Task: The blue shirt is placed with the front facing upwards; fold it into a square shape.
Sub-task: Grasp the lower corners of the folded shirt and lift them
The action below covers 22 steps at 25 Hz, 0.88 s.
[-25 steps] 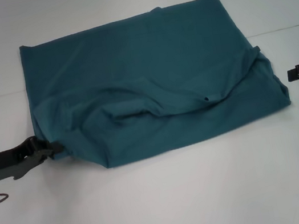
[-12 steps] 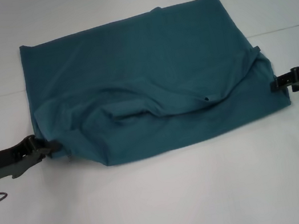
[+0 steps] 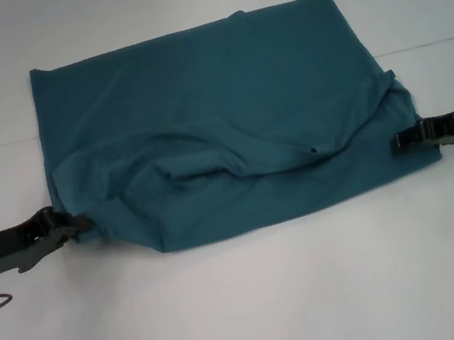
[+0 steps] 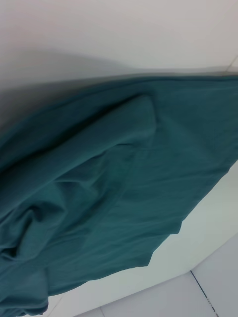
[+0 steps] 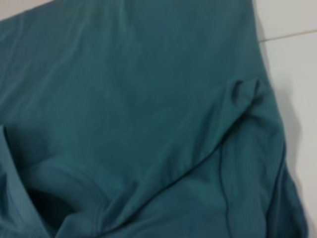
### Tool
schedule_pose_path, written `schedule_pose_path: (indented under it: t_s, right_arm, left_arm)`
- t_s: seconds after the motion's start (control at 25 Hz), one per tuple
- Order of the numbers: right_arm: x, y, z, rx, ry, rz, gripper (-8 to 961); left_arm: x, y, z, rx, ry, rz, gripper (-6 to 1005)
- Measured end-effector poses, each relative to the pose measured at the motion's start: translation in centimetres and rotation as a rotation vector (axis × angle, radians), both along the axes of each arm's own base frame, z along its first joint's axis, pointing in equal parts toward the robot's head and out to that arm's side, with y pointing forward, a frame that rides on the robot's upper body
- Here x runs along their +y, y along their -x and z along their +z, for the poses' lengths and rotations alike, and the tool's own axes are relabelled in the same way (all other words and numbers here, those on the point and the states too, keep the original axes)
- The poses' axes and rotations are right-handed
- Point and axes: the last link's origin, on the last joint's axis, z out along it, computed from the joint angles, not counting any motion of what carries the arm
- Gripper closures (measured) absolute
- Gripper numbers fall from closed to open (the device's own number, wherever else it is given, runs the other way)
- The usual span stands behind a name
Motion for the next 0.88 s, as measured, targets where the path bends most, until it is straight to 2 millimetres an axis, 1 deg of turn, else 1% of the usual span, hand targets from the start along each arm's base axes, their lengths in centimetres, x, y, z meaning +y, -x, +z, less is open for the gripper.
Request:
schedule_pose_path:
  t_s: [0.16,0.52,0.64,0.88]
  right_arm:
    - [0.1,0.3,-0.8,-0.015,0.026,0.006,464]
    - [0.2,0.7,-0.7,-0.005,0.028,0.008,475]
    - [0.1,0.8,-0.3,0.003,0.027,0.011,599]
    - [-0.4,1.3,1.1,0.045,0.033,0.014,833]
  left_arm:
    - [-0.1,0.0,-0.1,-0.001,0.001,0.001,973]
    - [-0.1,0.0,-0.1,-0.001,0.000,0.001,973]
    - [0.0,0.0,-0.1,-0.001,0.001,0.000,973]
    - [0.0,-0.3,0.1,-0.001,0.011,-0.010,973]
